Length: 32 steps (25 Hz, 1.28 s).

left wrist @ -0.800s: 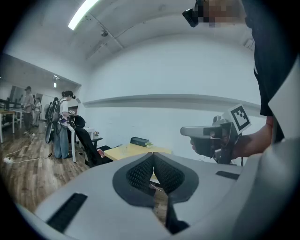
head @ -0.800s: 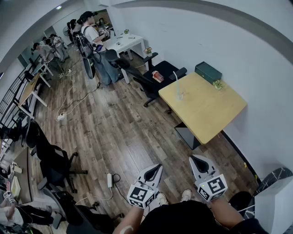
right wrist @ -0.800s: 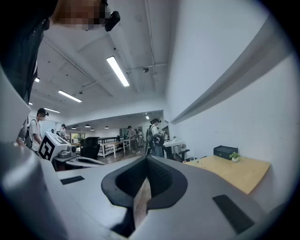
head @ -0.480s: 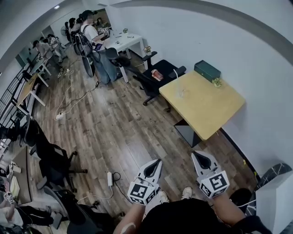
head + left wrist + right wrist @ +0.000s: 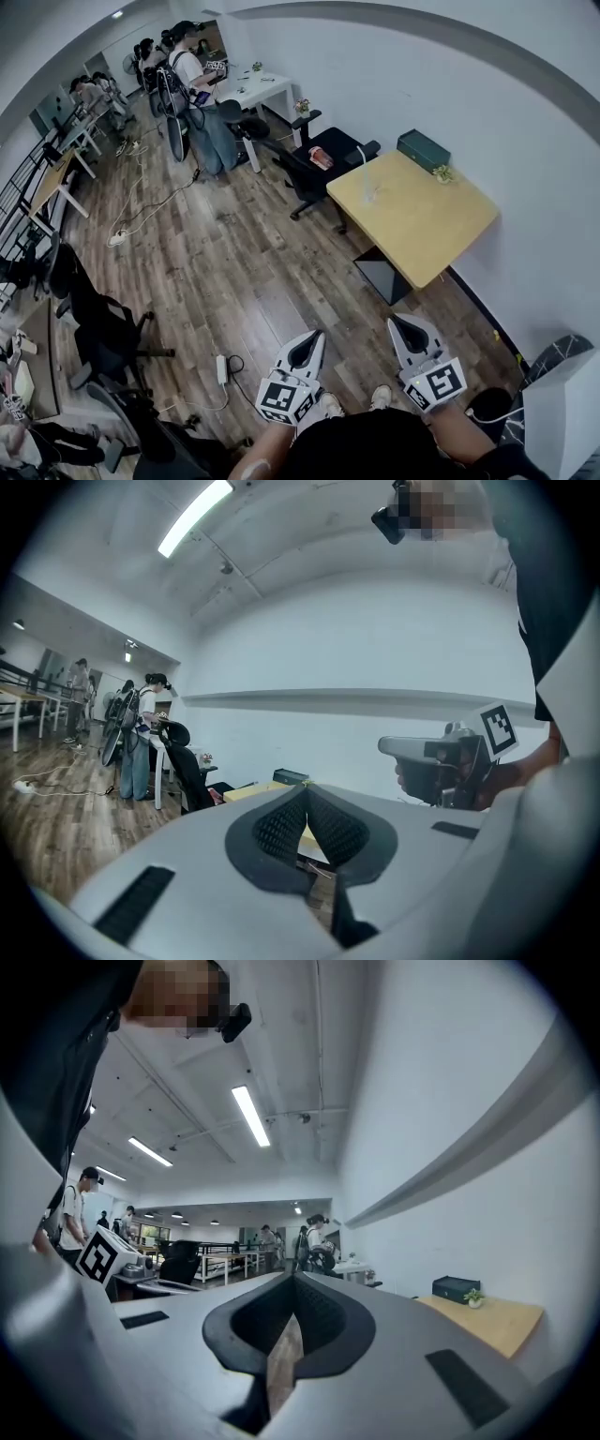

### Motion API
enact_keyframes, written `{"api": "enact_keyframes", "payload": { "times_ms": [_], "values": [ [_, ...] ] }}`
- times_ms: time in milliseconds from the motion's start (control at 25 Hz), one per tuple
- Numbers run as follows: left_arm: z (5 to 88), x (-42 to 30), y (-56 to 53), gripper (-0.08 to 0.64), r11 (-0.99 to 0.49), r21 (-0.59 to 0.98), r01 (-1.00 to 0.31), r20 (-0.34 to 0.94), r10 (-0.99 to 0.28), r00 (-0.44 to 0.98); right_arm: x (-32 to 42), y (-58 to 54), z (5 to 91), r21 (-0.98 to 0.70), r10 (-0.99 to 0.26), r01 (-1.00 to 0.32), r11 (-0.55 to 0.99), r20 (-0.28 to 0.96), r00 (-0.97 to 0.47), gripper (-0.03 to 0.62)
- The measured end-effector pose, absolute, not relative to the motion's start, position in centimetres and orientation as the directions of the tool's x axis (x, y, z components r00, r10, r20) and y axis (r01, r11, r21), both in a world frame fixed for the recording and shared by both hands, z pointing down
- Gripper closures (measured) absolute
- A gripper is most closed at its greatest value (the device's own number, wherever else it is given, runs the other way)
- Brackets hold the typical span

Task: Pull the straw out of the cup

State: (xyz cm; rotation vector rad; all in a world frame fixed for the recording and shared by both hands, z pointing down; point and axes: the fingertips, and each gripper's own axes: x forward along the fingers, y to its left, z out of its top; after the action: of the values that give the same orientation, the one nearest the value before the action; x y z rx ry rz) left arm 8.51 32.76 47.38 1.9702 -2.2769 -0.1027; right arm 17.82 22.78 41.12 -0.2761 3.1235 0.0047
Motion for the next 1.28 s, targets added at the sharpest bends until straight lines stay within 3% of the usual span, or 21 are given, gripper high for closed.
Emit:
{"api": "enact_keyframes", "payload": {
  "times_ms": [240, 840, 1280],
  "values": [
    [46.9, 6.6, 35.7, 0.529, 0.129, 0.126, -0.984, 0.029, -0.992, -0.126, 15.4, 25.8, 41.8, 0.019, -0.151, -0.150, 0.988, 0.036, -0.988, 0.574],
    [49.6, 0.9, 32.8, 0.228, 0.167, 0.169, -0.971, 0.107, -0.983, -0.151, 10.7, 23.3, 44.0, 0.016, -0.155, -0.154, 0.988, 0.099, -0.983, 0.572],
    [49.5, -5.3, 22.8, 0.198, 0.157, 0.162, -0.974, 0.141, -0.981, -0.135, 4.5, 13.4, 44.3, 0.011, -0.147, -0.147, 0.989, 0.114, -0.983, 0.572]
  ]
}}
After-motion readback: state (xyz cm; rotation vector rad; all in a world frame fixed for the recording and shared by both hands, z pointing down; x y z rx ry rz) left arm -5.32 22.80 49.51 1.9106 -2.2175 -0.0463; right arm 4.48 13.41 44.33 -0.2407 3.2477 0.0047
